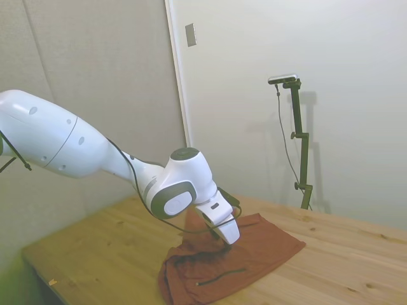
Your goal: Unfold the shorts
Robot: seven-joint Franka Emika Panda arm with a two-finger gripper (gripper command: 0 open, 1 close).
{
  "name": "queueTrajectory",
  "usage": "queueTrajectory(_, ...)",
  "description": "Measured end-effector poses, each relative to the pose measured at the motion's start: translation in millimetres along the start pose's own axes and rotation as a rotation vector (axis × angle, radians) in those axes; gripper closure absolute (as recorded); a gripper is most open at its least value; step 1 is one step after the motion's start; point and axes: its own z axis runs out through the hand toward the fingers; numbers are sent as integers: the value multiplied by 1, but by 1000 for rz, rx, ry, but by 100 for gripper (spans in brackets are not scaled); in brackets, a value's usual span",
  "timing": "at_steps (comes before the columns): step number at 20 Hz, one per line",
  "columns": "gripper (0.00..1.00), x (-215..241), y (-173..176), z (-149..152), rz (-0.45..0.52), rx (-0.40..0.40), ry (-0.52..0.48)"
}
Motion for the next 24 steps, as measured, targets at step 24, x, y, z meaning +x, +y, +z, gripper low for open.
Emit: queueTrajectory(24,100,-42,-10,-63,-132,46,-48)
